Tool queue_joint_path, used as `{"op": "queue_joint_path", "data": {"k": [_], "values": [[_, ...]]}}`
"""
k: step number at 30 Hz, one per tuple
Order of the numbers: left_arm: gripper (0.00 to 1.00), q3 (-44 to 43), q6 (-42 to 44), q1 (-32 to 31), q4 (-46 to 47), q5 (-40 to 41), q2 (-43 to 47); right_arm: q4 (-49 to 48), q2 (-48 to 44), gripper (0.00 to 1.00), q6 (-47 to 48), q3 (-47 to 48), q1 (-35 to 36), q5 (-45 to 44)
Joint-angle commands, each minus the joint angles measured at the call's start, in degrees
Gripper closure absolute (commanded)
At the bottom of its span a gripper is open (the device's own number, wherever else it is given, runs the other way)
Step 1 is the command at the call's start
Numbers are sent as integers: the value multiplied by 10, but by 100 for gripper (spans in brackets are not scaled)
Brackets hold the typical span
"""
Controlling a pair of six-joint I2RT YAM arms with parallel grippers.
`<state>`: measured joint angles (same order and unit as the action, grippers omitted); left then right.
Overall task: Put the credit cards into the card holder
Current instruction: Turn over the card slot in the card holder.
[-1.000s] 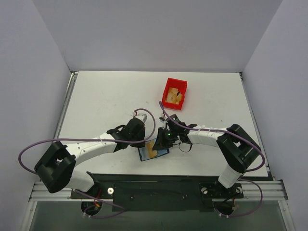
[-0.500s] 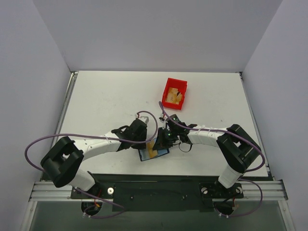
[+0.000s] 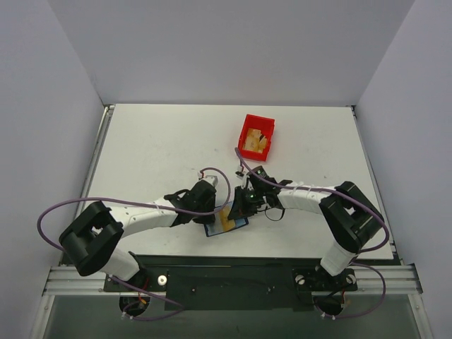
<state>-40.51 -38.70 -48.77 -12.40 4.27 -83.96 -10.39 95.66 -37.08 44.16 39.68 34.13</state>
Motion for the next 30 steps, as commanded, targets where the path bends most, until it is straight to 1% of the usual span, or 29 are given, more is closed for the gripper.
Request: {"op": "queue_joint_path", "data": {"k": [1, 5, 10, 20, 30], "values": [[100, 15, -7, -4, -9, 6, 10, 40, -21, 100, 52, 9, -29, 21], [100, 16, -7, -5, -10, 9, 11, 50, -23, 100, 82, 13, -43, 37], [100, 11, -3, -5, -10, 11, 9, 56, -2, 100, 106, 26, -50, 75], [100, 8, -1, -4, -13, 13, 9, 56, 23, 100, 112, 39, -52, 99], [100, 6, -2, -5, -12, 14, 6, 40, 18, 100, 104, 44, -52, 111]]}}
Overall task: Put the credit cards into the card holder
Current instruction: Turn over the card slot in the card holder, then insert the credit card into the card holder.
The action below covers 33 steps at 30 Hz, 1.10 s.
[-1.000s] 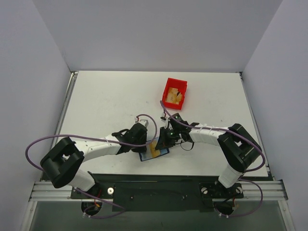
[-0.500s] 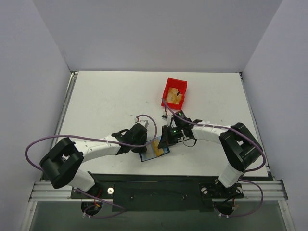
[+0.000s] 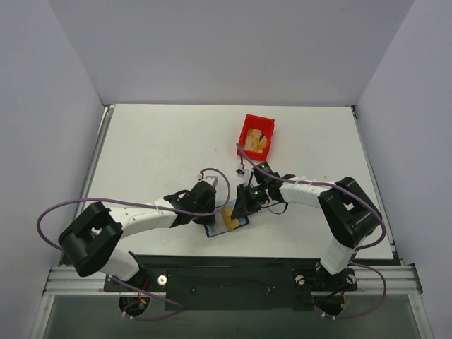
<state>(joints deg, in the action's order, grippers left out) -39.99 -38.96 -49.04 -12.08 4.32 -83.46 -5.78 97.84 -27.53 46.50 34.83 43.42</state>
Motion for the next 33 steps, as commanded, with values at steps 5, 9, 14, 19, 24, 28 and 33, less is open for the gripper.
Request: {"op": "queue_joint_path", "data": {"k": [5, 9, 14, 19, 24, 28, 33], "values": [[100, 3, 0, -2, -16, 12, 1, -25, -14, 100, 3, 17, -3, 29], [100, 3, -1, -2, -16, 13, 2, -28, -7, 100, 3, 19, -3, 33], [100, 3, -2, -2, -16, 14, 3, -27, 12, 100, 0, 27, -4, 33], [100, 3, -2, -2, -15, 13, 3, -19, 28, 100, 2, 35, -5, 25], [100, 1, -1, -2, -15, 13, 3, -11, 43, 100, 4, 39, -5, 16], [100, 1, 0, -2, -15, 13, 3, -5, 49, 100, 3, 38, -4, 6], [100, 2, 0, -2, -15, 12, 2, -5, 59, 100, 1, 42, -4, 11]]}}
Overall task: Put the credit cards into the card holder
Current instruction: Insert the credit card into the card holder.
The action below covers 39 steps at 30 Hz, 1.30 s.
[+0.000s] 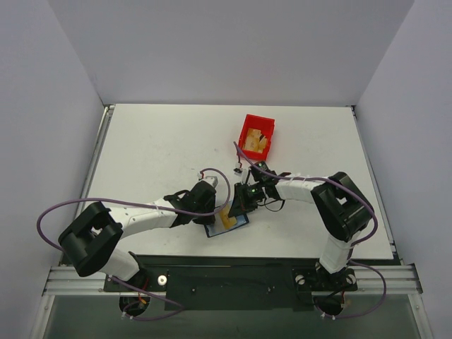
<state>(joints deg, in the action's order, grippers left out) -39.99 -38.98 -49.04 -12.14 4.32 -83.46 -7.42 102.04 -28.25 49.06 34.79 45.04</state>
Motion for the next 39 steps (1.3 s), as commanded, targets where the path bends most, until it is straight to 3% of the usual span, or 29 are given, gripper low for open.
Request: {"op": "queue_joint_path", "data": {"k": [1, 17, 39], "values": [[100, 2, 0, -2, -14, 13, 2, 11, 18, 100, 8, 17, -4, -7], [100, -6, 1, -3, -16, 13, 0, 11, 5, 100, -22, -5, -21, -65], [100, -8, 4, -2, -13, 10, -6, -7, 26, 100, -19, -20, 8, -21]]}}
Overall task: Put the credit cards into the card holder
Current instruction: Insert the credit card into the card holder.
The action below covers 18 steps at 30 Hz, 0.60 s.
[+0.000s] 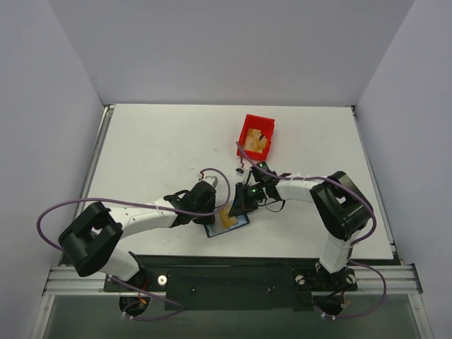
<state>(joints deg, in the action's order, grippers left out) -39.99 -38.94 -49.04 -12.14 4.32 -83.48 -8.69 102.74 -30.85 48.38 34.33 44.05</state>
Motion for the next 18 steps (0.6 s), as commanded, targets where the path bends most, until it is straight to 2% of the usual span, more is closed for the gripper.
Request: {"op": "queue_joint_path", "data": {"k": [1, 14, 18], "values": [[100, -8, 4, -2, -12, 10, -5, 4, 19, 100, 5, -14, 16, -11], [100, -4, 4, -2, -15, 10, -4, -28, 31, 100, -25, -18, 23, -6], [100, -11, 9, -2, -40, 19, 12, -25, 33, 100, -24, -20, 23, -14]]}}
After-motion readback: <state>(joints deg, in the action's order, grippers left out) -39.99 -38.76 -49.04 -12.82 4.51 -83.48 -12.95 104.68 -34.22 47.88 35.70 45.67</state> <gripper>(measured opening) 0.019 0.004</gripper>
